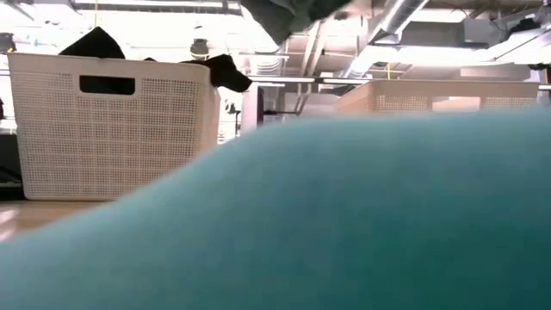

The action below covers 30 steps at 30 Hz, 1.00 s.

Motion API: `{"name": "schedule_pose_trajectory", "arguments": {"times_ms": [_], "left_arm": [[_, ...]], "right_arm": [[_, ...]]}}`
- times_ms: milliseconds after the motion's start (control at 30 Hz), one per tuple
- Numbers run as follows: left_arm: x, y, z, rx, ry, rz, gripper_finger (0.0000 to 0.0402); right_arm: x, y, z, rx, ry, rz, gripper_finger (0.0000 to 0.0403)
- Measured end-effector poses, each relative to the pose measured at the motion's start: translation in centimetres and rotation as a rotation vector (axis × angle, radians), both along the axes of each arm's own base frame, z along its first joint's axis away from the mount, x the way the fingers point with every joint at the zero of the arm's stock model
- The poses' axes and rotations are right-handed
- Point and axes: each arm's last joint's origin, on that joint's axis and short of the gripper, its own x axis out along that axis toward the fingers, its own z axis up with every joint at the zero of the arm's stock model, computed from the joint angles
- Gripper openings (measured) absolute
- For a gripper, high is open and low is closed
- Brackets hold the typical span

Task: Sort clothes
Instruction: Put the blue pants into the right white laundry bin

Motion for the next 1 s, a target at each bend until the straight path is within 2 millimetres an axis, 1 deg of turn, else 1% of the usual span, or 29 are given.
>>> {"name": "schedule_pose_trajectory", "arguments": {"times_ms": [133, 300, 500, 633, 767, 867, 1000], "left_arm": [[3.1, 2.2, 0.4, 0.009, 0.013, 0.048, 0.0051], [6.5, 5.3, 1.4, -0.003, -0.017, 0.131, 0.0051], [10.9, 8.8, 1.9, -0.044, -0.080, 0.131, 0.0051], [13.8, 11.1, 1.4, -0.092, -0.097, 0.166, 0.0051], [16.7, 13.0, 0.8, -0.152, -0.153, 0.193, 0.0051], [18.3, 14.6, 0.4, -0.201, -0.201, 0.223, 0.0051], [20.3, 16.4, -0.2, -0.269, -0.313, 0.236, 0.0051]], "right_arm": [[-0.4, 0.7, 1.1, -0.071, -0.077, 0.011, 0.0169], [-1.6, 1.3, 2.6, -0.115, -0.195, 0.022, 0.0169], [-2.1, 1.9, 3.0, -0.148, -0.214, 0.038, 0.0169], [-2.2, 2.0, 3.0, -0.149, -0.212, 0.042, 0.0169], [-2.1, 2.0, 2.9, -0.151, -0.207, 0.042, 0.0169], [-2.1, 2.0, 2.9, -0.140, -0.209, 0.046, 0.0169], [-2.1, 2.0, 2.9, -0.122, -0.215, 0.050, 0.0169]]}}
